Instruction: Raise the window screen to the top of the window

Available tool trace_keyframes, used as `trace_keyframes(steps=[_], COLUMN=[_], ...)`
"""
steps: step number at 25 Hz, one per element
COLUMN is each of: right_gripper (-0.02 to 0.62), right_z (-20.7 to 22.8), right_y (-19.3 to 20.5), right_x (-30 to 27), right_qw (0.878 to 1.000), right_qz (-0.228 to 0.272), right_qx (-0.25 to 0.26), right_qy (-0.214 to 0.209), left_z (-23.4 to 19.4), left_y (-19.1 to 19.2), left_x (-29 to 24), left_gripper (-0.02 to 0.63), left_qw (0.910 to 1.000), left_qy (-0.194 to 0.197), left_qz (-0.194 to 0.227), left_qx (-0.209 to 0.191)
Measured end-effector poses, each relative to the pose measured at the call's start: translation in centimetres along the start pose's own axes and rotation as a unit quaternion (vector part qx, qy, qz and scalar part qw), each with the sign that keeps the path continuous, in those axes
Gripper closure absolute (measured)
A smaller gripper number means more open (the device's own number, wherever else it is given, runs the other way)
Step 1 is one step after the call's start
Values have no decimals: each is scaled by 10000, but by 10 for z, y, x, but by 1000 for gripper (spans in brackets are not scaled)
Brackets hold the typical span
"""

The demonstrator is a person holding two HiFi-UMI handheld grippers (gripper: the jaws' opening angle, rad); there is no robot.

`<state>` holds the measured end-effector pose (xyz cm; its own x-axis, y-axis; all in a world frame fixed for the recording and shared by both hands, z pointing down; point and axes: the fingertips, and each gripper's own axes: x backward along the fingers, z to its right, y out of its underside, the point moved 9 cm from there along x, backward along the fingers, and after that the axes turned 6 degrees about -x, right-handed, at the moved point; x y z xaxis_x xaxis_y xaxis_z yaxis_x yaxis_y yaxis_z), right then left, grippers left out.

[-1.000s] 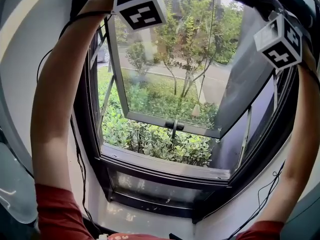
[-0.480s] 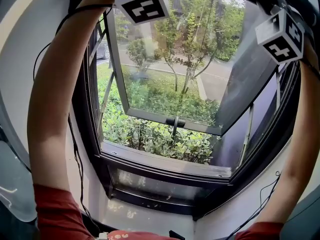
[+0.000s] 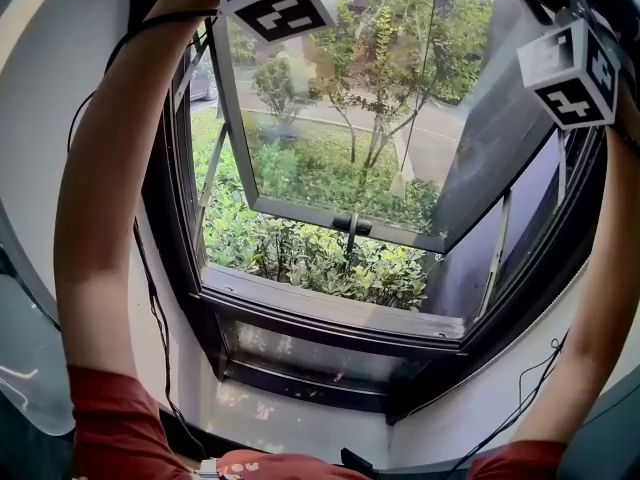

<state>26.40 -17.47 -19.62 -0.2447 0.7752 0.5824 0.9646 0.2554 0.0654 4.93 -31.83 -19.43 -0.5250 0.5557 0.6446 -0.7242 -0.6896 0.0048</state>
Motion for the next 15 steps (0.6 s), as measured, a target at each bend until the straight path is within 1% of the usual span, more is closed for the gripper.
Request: trace_keyframes(steps=[5, 9, 15], right_gripper=[472, 472, 472], right_z=[-11, -19, -37], right_y=[0, -1, 2], right_x=[10, 21, 36], right_qw=[9998, 9991, 9967], right_qz=[153, 277, 388], right_qx=[-104, -307, -708], right_qy=[-12, -9, -113], left_z=[12, 24, 41], left_y=[2, 4, 13], left_x=[14, 28, 41], left_gripper=[474, 474, 474], left_qw=[9993, 9976, 9907], left_qy=[71, 107, 273], left_qz=[138, 247, 228], left_qx=[332, 640, 1310])
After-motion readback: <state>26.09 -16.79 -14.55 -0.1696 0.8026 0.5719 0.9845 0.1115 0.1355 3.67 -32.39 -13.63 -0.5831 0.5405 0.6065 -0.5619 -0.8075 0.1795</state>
